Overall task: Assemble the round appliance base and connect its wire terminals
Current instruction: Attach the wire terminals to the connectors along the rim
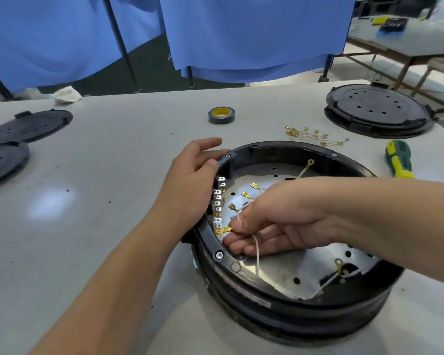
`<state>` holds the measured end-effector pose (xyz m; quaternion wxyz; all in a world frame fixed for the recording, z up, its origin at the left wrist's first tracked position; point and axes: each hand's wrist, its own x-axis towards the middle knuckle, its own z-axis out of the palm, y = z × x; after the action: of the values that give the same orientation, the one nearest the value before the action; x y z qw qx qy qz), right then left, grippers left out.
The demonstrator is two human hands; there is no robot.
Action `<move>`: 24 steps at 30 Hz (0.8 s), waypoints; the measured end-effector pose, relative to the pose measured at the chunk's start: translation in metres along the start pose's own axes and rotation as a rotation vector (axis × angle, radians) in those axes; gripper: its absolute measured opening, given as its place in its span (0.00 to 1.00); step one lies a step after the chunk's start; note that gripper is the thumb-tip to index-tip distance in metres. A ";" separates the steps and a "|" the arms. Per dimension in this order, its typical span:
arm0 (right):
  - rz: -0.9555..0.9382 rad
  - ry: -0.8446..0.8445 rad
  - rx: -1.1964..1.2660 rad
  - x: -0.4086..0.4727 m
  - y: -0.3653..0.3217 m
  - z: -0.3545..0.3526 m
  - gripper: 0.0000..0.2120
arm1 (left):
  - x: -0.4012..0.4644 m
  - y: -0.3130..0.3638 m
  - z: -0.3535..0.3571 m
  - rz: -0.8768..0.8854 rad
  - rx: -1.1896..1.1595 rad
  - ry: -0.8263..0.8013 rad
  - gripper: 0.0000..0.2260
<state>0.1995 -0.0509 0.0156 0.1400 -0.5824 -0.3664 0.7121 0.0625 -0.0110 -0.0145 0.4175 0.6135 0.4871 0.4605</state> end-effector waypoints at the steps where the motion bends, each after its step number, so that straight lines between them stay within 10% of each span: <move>1: 0.001 0.005 -0.005 0.000 0.000 0.001 0.08 | 0.000 0.000 0.000 0.001 0.001 -0.006 0.16; 24: -0.013 0.061 -0.066 -0.002 -0.001 0.011 0.08 | 0.001 -0.002 0.003 0.100 0.013 -0.003 0.21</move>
<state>0.1896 -0.0554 0.0187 0.1362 -0.6056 -0.3891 0.6806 0.0650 -0.0099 -0.0173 0.3906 0.6405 0.4582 0.4767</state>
